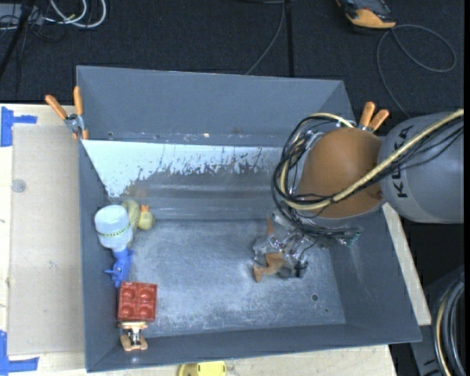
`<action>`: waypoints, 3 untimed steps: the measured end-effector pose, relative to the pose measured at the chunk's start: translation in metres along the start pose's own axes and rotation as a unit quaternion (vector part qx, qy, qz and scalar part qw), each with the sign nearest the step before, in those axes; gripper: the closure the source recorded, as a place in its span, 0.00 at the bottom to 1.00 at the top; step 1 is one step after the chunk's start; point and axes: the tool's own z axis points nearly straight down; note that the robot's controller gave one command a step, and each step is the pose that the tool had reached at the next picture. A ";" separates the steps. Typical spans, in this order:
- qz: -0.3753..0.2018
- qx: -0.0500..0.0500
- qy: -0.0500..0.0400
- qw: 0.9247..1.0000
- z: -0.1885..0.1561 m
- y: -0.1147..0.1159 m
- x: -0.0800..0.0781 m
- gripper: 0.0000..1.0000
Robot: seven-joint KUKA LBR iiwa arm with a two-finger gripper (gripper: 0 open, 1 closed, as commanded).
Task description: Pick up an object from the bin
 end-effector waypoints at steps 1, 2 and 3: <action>0.014 -0.001 -0.001 1.000 -0.123 0.008 -0.003 1.00; 0.014 -0.001 -0.001 1.000 -0.123 0.008 -0.003 1.00; -0.117 0.000 -0.003 0.993 -0.238 -0.017 0.004 1.00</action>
Offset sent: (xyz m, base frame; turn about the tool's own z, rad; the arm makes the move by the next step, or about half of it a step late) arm 0.0000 0.0000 0.0000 0.0000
